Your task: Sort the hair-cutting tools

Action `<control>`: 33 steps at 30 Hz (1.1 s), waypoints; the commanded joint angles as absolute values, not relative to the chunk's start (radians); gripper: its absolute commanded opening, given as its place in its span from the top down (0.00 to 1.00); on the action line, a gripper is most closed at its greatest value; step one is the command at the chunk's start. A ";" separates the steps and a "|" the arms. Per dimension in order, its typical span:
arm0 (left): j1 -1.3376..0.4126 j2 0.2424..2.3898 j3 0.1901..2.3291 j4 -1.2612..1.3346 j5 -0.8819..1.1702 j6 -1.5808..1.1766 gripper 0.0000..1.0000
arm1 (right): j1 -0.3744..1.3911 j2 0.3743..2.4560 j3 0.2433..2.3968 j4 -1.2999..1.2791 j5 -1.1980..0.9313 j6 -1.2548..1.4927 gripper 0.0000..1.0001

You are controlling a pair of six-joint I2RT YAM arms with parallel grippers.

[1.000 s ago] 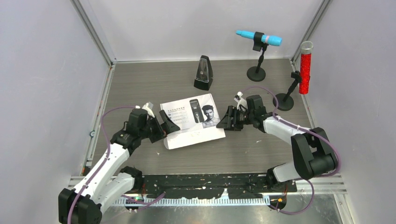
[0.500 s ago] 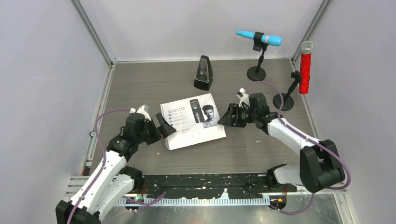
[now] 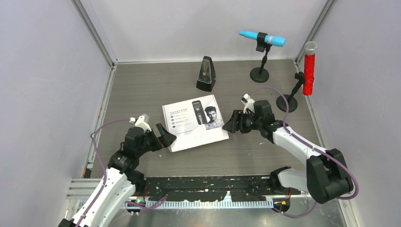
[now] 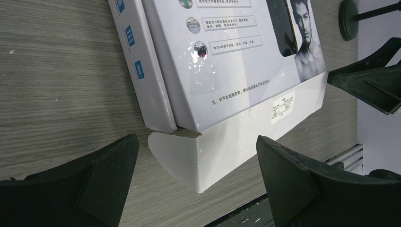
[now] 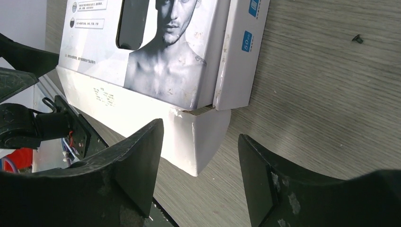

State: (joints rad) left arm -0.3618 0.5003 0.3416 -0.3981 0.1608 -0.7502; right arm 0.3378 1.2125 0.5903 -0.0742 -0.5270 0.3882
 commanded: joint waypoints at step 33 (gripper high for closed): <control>-0.449 0.760 0.436 -0.301 0.234 -0.879 0.22 | 0.364 1.240 0.580 0.066 -0.557 0.421 0.32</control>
State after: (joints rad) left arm -0.4438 0.7361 0.3969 -0.3260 0.2024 -0.8387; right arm 0.3584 1.2438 0.5724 0.0296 -0.5373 0.4179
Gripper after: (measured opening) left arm 0.785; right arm 0.680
